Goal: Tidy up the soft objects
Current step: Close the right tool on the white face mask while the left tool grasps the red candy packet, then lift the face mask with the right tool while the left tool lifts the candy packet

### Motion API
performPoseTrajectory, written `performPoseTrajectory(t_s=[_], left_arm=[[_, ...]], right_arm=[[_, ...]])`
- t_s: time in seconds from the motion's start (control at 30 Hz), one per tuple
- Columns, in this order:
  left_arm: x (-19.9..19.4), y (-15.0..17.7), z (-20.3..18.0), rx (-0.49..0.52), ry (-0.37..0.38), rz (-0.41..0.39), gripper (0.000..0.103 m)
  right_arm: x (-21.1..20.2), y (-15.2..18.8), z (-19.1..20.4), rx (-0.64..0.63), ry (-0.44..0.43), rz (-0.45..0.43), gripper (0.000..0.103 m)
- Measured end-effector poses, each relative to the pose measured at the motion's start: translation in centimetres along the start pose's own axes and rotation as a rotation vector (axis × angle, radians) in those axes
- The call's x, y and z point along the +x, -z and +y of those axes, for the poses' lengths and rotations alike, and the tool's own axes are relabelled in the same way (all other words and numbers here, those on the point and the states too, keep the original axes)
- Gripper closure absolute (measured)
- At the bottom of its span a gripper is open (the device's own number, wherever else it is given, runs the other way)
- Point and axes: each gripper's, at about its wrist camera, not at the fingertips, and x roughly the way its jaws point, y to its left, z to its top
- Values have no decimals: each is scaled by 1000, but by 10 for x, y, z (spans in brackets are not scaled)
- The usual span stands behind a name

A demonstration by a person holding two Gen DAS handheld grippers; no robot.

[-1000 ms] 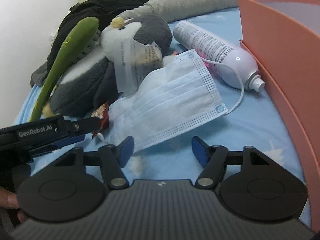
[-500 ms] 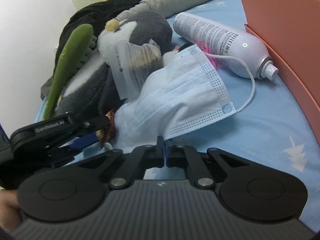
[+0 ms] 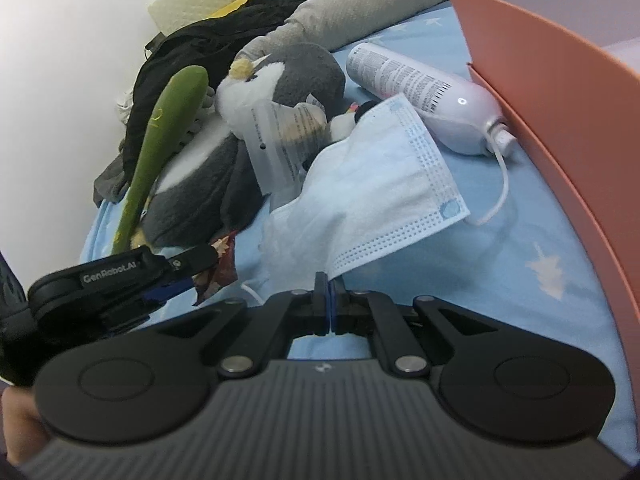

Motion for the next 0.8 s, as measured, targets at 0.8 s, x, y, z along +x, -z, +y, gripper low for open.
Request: performPoseTrajectory(t_s=[0.8], left_arm=[[-73,93,-29,134,-21,64,74]], right_arm=[[-88,77,-40,-30,142,68,95]])
